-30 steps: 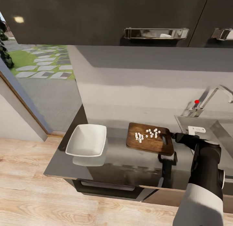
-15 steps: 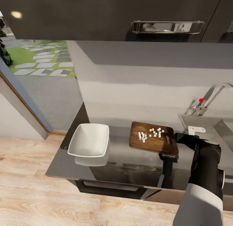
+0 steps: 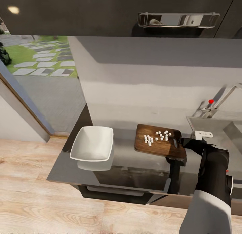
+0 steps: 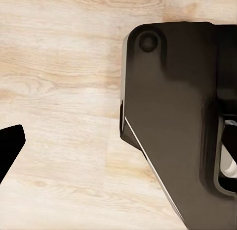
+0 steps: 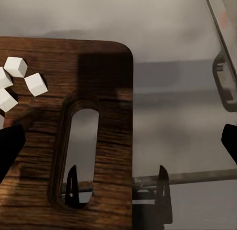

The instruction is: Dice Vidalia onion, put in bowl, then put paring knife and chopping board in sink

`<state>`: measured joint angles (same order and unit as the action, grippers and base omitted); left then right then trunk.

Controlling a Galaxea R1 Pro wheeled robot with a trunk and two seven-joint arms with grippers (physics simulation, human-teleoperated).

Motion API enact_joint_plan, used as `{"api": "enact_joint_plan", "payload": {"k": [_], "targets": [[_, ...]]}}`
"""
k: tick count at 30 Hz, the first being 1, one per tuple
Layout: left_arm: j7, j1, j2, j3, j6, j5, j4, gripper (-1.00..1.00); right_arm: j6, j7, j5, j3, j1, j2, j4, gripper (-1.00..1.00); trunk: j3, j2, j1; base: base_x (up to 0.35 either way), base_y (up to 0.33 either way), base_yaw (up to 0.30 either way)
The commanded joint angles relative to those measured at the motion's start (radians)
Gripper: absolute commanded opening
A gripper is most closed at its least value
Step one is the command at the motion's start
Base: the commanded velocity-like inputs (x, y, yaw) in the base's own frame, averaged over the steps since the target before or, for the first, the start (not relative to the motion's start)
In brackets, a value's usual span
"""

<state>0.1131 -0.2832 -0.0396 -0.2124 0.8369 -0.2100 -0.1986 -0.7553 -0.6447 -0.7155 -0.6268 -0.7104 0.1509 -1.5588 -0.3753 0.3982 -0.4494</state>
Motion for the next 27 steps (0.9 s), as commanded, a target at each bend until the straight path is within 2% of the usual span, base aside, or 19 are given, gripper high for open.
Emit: {"api": "enact_joint_plan", "payload": {"k": [1, 27], "targets": [[0.008, -0.001, -0.001, -0.009, 0.001, -0.003, -0.002, 1.0, -0.001, -0.01, -0.01, -0.002, -0.001, 0.001, -0.002, 1.0, -0.003, 0.002, -0.001, 0.0, 0.0, 0.0], [0.01, -0.001, 0.0, -0.009, 0.001, -0.003, -0.002, 1.0, 0.0, -0.009, -0.01, -0.004, -0.001, 0.001, -0.001, 1.0, -0.045, 0.002, -0.001, 0.018, -0.042, 0.0]]}}
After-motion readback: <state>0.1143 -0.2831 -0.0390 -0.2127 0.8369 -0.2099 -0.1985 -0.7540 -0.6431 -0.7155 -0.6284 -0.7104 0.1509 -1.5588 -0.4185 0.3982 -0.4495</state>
